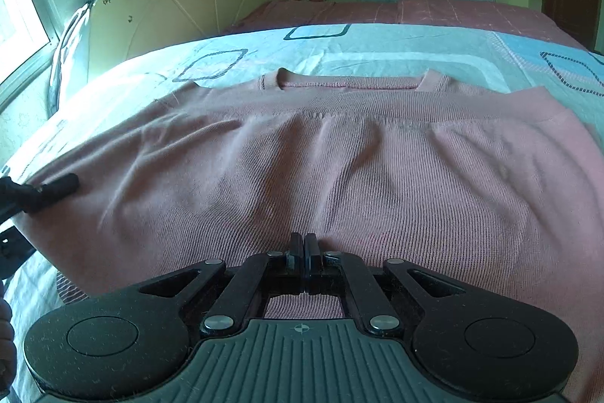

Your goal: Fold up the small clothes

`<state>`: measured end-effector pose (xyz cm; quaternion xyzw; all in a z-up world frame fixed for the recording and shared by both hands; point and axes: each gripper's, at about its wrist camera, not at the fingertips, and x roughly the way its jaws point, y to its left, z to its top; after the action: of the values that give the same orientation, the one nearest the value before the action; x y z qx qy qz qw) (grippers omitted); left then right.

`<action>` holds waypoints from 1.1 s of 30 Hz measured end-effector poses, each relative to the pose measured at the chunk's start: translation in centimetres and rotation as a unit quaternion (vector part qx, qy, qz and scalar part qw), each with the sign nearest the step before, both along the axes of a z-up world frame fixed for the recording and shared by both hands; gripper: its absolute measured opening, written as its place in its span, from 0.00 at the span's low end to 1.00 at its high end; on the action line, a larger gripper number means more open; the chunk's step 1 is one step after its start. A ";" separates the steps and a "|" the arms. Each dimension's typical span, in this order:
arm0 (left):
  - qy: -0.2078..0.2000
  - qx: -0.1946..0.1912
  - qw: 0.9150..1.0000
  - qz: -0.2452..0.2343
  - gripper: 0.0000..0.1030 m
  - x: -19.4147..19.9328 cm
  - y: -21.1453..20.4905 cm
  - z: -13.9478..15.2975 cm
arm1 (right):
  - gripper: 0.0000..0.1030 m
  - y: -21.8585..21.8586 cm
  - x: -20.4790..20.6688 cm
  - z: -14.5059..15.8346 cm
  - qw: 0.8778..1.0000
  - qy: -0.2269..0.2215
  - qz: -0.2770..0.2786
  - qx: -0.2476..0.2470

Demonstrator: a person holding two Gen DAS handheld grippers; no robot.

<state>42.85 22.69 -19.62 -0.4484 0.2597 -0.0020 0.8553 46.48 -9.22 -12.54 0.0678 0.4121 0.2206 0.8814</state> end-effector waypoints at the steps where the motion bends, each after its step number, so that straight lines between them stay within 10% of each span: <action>1: 0.012 -0.012 1.000 0.009 0.16 0.0 0.3 -0.6 | 0.00 -0.1 0.0 0.3 1.000 0.000 -0.005 0.007; 26: 0.039 0.083 0.994 0.060 0.07 0.1 -2.7 2.8 | 0.00 -1.3 1.5 -1.2 0.999 -0.010 0.037 0.038; 33: -0.007 0.161 0.987 -0.024 0.07 1.9 -8.5 8.7 | 0.00 -1.8 1.4 -0.4 0.998 -0.026 0.055 0.021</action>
<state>44.79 14.16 -10.88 -0.2983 0.2609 0.0165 0.9180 47.92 -11.01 -12.90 0.0583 0.3875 0.2788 0.8767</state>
